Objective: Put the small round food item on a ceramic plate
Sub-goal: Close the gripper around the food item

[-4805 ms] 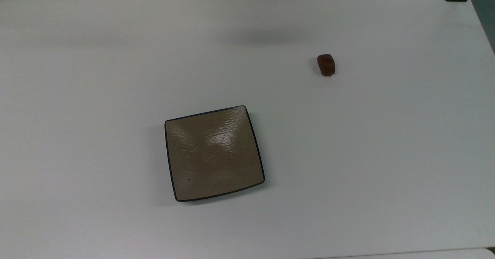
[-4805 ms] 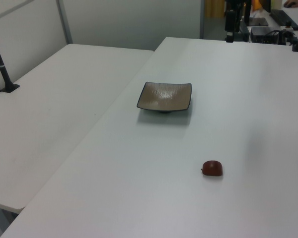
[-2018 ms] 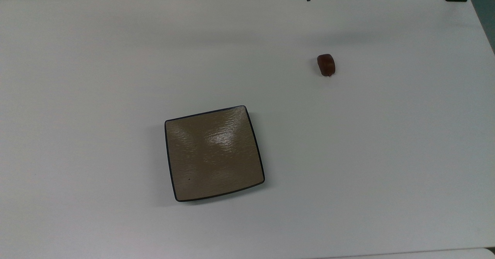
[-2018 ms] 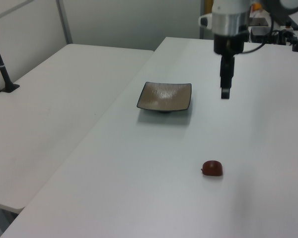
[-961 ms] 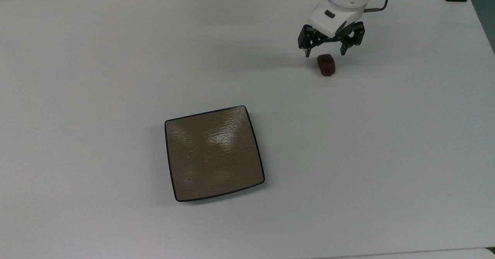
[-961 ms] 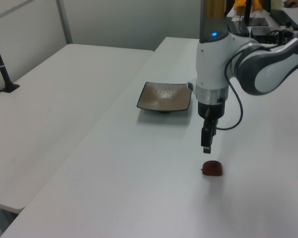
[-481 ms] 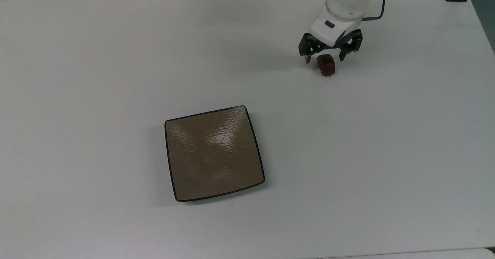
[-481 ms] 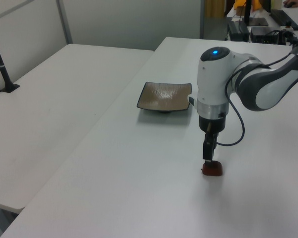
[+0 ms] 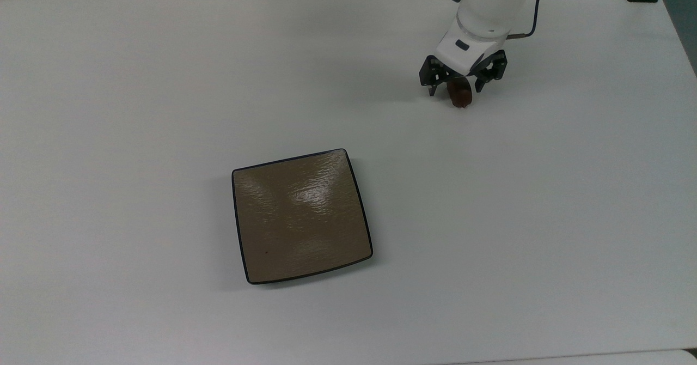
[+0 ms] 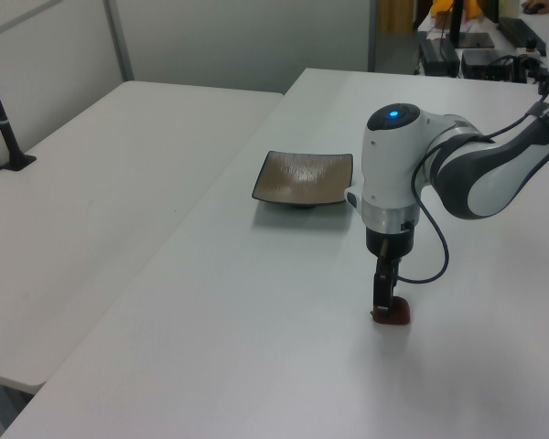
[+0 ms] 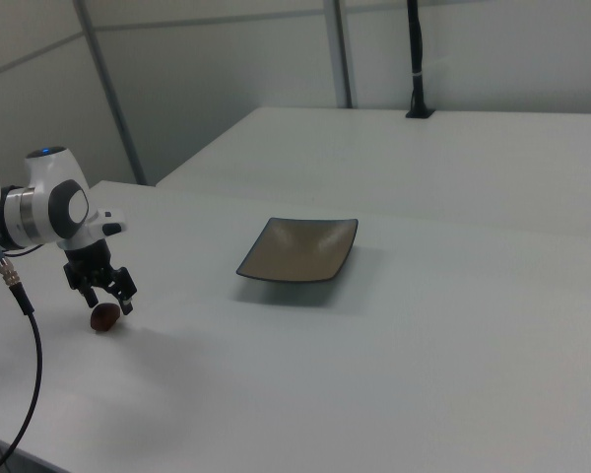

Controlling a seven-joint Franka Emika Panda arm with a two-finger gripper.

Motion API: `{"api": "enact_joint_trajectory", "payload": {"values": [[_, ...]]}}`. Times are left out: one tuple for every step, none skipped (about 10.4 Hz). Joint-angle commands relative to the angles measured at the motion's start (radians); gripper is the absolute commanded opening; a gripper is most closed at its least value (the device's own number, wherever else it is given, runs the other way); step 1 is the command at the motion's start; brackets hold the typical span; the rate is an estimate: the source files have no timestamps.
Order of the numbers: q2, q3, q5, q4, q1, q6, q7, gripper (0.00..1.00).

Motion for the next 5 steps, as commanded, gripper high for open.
{"api": "enact_joint_trajectory", "payload": {"values": [[0.014, -0.010, -0.043, -0.020, 0.026, 0.038, 0.025, 1.00], [0.015, -0.010, -0.047, -0.020, 0.026, 0.040, 0.023, 0.93], [0.015, -0.010, -0.050, -0.020, 0.026, 0.040, 0.023, 0.82], [0.015, -0.010, -0.050, -0.020, 0.026, 0.040, 0.020, 0.73], [0.015, -0.010, -0.050, -0.020, 0.026, 0.037, 0.019, 0.62]]}}
